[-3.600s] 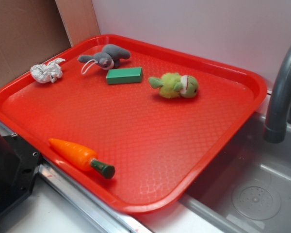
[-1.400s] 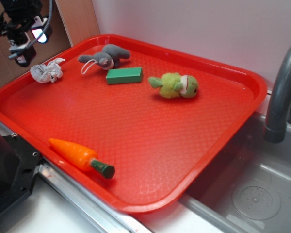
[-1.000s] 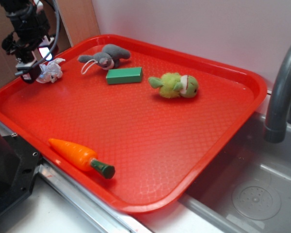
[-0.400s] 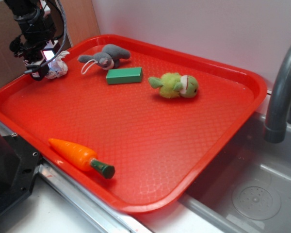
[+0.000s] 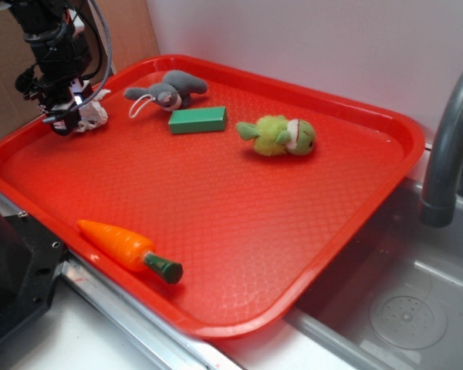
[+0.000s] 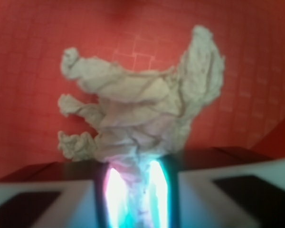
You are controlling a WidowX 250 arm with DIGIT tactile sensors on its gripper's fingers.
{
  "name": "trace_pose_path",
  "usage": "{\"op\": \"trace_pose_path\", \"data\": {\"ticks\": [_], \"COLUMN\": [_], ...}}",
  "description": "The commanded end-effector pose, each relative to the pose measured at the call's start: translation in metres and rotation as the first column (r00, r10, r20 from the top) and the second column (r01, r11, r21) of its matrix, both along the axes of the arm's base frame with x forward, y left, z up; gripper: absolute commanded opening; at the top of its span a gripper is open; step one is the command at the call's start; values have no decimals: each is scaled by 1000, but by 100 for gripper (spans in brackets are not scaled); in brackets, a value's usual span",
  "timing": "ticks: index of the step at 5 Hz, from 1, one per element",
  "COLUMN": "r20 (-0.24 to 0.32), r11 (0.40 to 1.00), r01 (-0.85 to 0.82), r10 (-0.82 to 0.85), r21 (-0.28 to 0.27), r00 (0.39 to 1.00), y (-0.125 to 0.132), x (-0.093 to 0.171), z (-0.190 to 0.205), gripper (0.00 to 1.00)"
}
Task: Grab the white paper.
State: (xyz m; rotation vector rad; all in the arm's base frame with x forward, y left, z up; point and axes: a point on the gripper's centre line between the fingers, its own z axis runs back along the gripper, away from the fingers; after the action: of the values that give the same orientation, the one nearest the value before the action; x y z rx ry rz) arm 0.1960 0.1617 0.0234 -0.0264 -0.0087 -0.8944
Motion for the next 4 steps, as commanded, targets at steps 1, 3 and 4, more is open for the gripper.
{"op": "trace_pose_path", "data": {"ticks": [1, 3, 4], "r20": [144, 12, -91], "r11": [885, 588, 478], "r01": [-434, -802, -876], "r10": [413, 806, 876], "r21": [168, 108, 55], "r00": [899, 592, 473], "y": [-30, -88, -112], "x": [9, 13, 12], "z": [64, 115, 137], "gripper": [0, 0, 0]}}
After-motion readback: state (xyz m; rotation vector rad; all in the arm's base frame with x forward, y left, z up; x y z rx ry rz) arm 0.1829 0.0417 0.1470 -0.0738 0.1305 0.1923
